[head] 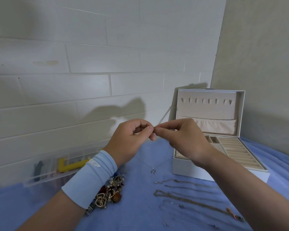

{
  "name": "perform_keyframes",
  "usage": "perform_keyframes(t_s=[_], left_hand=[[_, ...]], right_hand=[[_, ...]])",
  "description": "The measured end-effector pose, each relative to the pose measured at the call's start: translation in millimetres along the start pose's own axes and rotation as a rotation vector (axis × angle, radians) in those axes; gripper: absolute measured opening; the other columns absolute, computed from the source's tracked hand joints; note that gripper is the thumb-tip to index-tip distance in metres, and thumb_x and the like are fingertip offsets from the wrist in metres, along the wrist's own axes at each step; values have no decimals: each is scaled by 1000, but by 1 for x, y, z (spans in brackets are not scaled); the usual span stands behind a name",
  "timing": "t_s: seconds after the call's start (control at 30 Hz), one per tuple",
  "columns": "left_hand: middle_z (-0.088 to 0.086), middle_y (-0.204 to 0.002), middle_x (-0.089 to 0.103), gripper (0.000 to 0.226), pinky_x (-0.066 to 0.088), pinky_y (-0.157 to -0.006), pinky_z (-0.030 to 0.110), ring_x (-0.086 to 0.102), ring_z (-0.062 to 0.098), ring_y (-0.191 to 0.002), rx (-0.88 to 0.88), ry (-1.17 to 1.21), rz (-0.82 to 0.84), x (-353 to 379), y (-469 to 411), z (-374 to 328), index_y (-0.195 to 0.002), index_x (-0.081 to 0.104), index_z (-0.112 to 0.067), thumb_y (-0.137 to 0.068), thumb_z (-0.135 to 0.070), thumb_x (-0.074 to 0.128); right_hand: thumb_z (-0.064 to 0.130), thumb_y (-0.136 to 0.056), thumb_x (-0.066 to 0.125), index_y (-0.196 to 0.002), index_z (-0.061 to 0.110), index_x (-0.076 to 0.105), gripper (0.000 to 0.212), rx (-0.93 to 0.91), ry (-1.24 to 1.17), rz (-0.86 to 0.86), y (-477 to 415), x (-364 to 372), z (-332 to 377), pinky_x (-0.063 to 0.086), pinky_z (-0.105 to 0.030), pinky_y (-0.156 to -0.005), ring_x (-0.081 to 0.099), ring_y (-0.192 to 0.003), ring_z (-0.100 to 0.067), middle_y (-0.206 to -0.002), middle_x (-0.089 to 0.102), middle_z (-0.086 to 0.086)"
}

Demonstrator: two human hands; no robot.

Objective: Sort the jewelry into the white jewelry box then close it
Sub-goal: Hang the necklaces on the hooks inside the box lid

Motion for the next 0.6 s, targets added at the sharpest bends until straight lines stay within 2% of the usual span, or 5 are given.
perform_keyframes(t_s=[0.1, 0.2, 0.37, 0.47, 0.6], left_hand=[[-1, -73, 74, 19, 33, -48, 7, 46, -3, -42, 17, -37, 4, -3, -1, -2, -86, 72, -7, -97, -6, 57], [-2, -76, 75, 18, 41, -58, 6, 58, -5, -55, 45, -76, -11, -7, -2, -4, -86, 73, -9, -96, -6, 58], [-5, -78, 75, 18, 52, -66, 19, 66, -1, -68, 105, -120, -29, -6, -2, -4, -88, 74, -11, -95, -7, 59], [-3, -80, 77, 17, 44, -58, 8, 61, -6, -56, 53, -65, -53, -4, 0, -5, -89, 76, -8, -96, -6, 60], [-10, -78, 77, 15, 54, -81, 20, 71, 1, -81, -35, -80, -84, -1, 1, 0, -88, 76, -15, -95, -15, 62]], right_hand=[[23, -89, 73, -81, 22, 82, 12, -61, 39, -34, 1, 1, 4, 38, -29, -57, 46, -57, -14, -63, 68, 13], [21, -90, 73, -83, 17, 82, 12, -86, 15, -29, 1, 1, 6, 36, -12, -52, 49, -49, -2, -59, 65, 17], [21, -86, 77, -83, 11, 82, 12, 93, -270, -11, 0, 7, -5, 15, -30, -50, 16, -60, -24, -56, 56, 1], [17, -89, 74, -87, 10, 81, 10, 132, -328, -55, 2, 11, -6, 24, -18, -42, 23, -52, -14, -69, 73, 5], [15, -87, 77, -84, 14, 80, 5, 16, -182, -206, -1, 10, -9, 35, -9, -50, 48, -46, 1, -58, 67, 16]])
Point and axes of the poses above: each hand's wrist, its own y-axis away from the middle knuckle, its own x-axis out of the palm, z = x × y, the point moved 3 cm from there along -y, towards the middle knuckle
